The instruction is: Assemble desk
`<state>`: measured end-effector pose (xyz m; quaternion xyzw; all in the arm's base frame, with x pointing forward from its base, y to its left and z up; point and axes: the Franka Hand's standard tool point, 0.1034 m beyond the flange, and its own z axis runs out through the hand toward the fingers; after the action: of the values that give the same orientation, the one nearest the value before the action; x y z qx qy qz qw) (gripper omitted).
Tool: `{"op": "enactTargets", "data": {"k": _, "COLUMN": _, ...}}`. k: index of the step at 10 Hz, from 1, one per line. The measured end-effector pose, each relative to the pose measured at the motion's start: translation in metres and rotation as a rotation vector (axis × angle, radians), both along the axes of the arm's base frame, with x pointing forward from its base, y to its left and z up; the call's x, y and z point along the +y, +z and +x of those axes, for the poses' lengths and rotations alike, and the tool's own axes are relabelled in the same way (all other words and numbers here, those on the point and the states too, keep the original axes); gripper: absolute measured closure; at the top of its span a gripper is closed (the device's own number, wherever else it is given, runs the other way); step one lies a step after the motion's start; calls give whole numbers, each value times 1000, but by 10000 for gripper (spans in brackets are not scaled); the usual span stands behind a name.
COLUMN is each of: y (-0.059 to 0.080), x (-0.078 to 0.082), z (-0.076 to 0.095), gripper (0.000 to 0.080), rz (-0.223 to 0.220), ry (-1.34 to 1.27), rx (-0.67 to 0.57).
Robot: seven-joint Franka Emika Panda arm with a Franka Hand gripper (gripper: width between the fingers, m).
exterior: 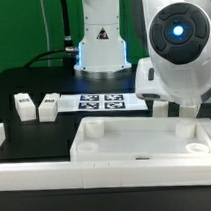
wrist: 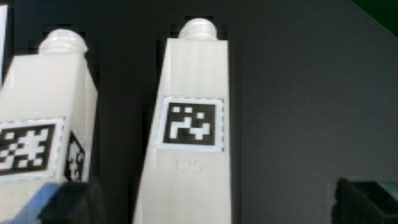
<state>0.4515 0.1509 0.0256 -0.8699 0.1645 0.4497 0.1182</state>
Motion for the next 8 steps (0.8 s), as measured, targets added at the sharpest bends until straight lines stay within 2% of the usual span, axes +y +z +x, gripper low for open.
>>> {"op": "enactTargets", "data": {"k": 4, "y": -1, "x": 5, "z": -2, "gripper": 151, "rz": -2, "ry": 7, "rx": 4}}
{"op": "enactTargets", "data": {"k": 8, "y": -13, "x": 7, "z": -7, "gripper": 151, "rz": -7, "ry": 7, "rx": -4}}
